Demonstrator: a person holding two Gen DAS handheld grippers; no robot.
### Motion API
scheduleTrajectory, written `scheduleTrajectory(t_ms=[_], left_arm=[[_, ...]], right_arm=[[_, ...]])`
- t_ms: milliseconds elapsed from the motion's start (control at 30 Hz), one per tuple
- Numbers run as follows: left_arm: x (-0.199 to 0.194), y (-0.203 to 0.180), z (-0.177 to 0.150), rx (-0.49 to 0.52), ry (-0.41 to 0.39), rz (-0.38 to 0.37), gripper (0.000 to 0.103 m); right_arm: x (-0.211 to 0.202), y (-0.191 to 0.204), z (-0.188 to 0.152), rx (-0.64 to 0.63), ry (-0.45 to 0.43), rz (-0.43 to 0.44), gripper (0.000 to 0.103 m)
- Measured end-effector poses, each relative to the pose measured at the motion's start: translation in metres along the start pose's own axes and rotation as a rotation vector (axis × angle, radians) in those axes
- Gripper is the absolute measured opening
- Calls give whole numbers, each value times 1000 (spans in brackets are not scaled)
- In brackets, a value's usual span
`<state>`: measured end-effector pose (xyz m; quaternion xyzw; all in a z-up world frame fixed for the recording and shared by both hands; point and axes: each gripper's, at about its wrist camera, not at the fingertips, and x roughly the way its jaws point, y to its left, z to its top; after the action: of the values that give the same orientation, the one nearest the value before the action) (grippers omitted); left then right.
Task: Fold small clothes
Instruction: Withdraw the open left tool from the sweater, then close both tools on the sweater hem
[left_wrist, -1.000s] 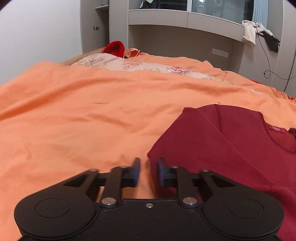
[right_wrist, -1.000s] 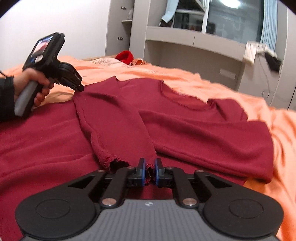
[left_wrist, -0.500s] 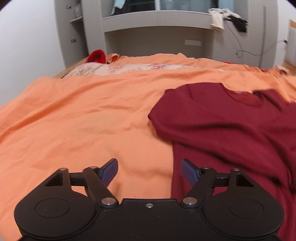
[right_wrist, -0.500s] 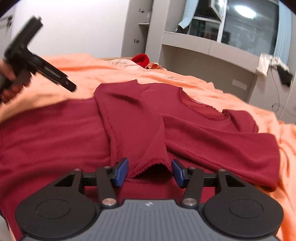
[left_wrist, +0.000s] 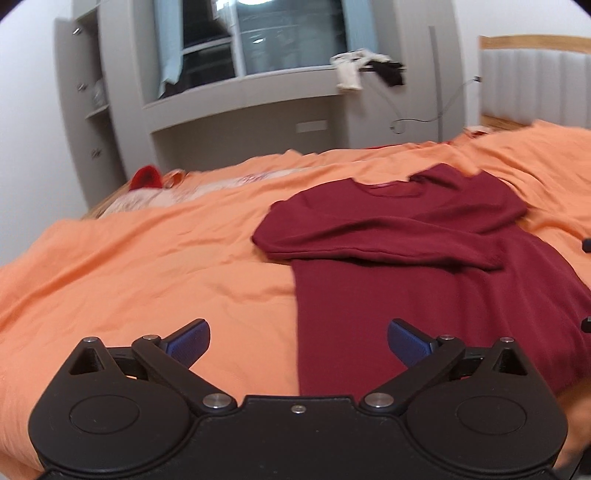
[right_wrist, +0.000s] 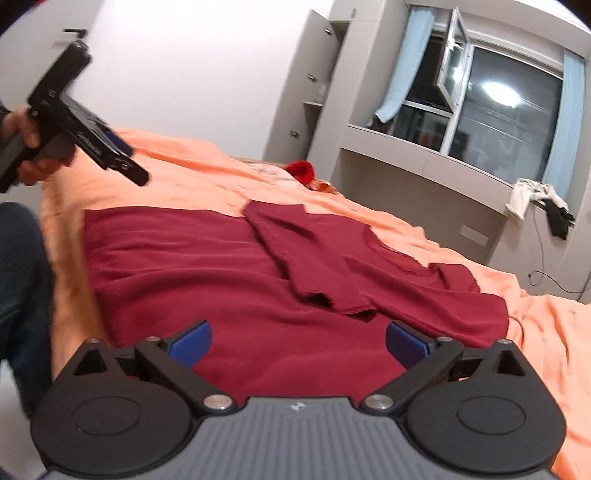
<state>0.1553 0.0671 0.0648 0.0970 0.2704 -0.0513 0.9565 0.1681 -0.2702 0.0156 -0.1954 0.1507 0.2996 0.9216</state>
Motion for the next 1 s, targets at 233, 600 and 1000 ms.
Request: scheduleTrajectory(t_ms=[233,600,1000], left_arm=[[-20,-19,-21,65,-22,-61,102],[-22,-37,-36,98,4,-104,102],[-22,-56,-47,183,15,-127,102]], right_arm=[[-12,47,-14,-169,113,-9,103],[22,89,-66,-576,264,-253,97],[3,101,-60,-623,220,-287,12]])
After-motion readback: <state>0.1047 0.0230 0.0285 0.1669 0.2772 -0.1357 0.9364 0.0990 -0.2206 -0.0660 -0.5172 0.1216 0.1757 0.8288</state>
